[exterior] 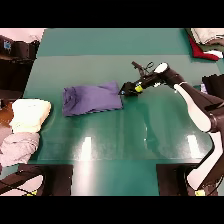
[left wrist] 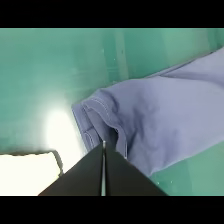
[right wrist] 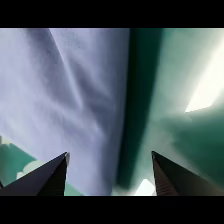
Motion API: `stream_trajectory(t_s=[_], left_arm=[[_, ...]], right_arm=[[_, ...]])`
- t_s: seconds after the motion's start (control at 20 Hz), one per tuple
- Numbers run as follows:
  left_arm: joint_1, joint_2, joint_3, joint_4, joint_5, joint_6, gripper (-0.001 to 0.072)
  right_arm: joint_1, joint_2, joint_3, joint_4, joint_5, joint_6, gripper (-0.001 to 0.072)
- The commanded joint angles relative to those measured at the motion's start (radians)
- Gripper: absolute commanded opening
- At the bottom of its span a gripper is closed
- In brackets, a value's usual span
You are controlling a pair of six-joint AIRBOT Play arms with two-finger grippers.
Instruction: Fold the shirts.
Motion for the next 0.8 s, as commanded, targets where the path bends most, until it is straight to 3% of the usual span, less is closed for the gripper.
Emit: stream_trajectory(t_s=[0.0, 0.25, 0.3, 0.4, 0.45, 0.5, 0.75], left_arm=[[0.001, 0.000, 0.000, -0.002, -0.026, 0.002, 0.0025], [0.001, 0.000, 0.000, -0.002, -0.037, 0.008, 0.0025], [0.001, 0.000, 0.000, -0.002, -0.038, 0.008, 0.0025], [0.001, 0.000, 0.000, -0.003, -0.048, 0.008, 0.0025], [0.001, 0.000, 0.000, -0.003, -0.055, 0.008, 0.0025], [0.001, 0.000, 0.000, -0.003, -0.059, 0.008, 0.0025], [0.001, 0.000, 0.000, -0.002, -0.059, 0.008, 0.0025]], right_arm=[[0.058, -0.082, 0.066, 0.069, 0.005, 0.019, 0.0595], [0.129, -0.108, 0.074, 0.116, -0.103, 0.035, 0.0593], [0.139, -0.108, 0.075, 0.135, -0.130, 0.035, 0.0560], [0.156, -0.105, 0.075, 0.143, -0.164, 0.029, 0.0322], [0.161, -0.102, 0.075, 0.143, -0.164, -0.006, 0.0103], [0.161, -0.094, 0.075, 0.144, -0.158, -0.044, 0.0019], [0.077, 0.063, 0.075, 0.130, -0.127, -0.078, 0.0015]])
